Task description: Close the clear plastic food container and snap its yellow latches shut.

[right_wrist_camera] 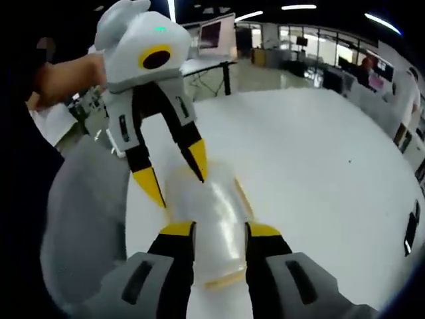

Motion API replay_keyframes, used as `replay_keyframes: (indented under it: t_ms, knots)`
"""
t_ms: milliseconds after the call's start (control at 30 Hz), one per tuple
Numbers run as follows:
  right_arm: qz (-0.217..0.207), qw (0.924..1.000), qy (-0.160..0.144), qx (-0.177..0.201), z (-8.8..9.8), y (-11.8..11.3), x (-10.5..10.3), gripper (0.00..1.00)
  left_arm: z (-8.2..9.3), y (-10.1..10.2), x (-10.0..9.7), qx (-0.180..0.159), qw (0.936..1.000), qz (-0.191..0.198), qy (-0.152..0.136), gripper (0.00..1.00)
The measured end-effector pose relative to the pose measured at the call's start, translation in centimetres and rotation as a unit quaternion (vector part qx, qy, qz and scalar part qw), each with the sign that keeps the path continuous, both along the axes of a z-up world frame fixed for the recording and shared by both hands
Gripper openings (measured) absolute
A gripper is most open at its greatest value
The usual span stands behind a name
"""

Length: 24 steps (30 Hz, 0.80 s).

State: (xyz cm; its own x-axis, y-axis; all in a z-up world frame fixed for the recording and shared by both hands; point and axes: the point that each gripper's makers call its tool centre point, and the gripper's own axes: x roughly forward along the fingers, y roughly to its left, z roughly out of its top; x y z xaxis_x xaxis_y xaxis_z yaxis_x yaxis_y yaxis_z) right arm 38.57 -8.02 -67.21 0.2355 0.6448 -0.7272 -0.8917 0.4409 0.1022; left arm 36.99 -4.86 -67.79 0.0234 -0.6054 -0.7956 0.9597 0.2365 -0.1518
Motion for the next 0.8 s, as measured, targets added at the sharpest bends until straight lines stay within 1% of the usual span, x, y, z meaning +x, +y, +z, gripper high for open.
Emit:
replay_keyframes:
  t_ms: [133,267,333,600,800]
  knots:
    - [0.019,0.9998,0.001,-0.005,-0.2,0.4,0.4,0.23,-0.2,-0.3,0.0,0.009,0.9995,-0.031,-0.004,0.24]
    - [0.04,0.9992,0.002,-0.008,-0.4,0.9,0.5,0.21,-0.4,-0.4,0.0,0.013,0.9989,-0.044,-0.005,0.23]
    - [0.044,0.999,0.003,-0.01,-0.5,1.1,0.6,0.21,-0.5,-0.7,0.1,0.011,0.9986,-0.051,-0.006,0.22]
    - [0.058,0.9982,-0.001,-0.017,-0.6,1.8,1.4,0.21,-0.7,-1.2,-0.2,0.013,0.9977,-0.066,-0.005,0.22]
    - [0.063,0.9976,0.004,-0.027,-1.2,1.8,1.4,0.21,-1.1,-1.6,-0.6,0.014,0.9974,-0.07,-0.006,0.23]
